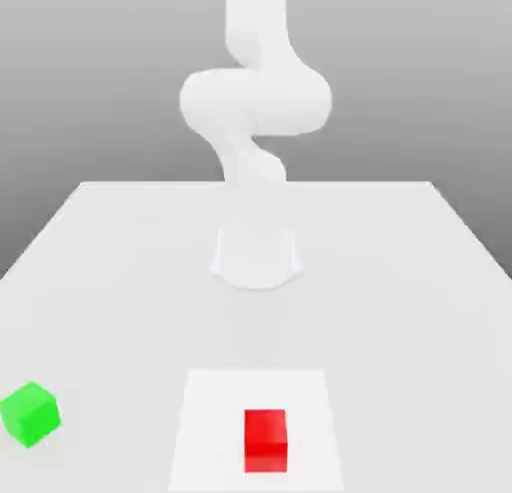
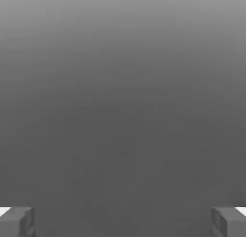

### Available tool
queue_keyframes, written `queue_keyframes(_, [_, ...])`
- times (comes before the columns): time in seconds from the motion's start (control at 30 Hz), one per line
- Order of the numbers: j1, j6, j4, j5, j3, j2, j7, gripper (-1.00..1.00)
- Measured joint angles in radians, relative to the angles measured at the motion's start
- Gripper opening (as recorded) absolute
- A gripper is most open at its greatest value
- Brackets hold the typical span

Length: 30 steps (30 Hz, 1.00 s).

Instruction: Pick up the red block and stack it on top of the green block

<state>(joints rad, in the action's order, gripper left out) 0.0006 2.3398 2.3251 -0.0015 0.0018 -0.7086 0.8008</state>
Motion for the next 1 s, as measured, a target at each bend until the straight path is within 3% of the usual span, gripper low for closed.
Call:
queue_keyframes(0.73, [0.009,0.35,0.22,-0.005,0.011,0.804,0.001,0.0])
queue_keyframes(0.93, [0.011,0.511,0.212,-0.009,0.008,1.021,0.004,0.0])
queue_keyframes(0.97, [0.012,0.532,0.208,-0.01,0.008,1.047,0.005,-1.0])
queue_keyframes(1.0, [0.012,0.532,0.208,-0.01,0.008,1.047,0.005,-1.0])
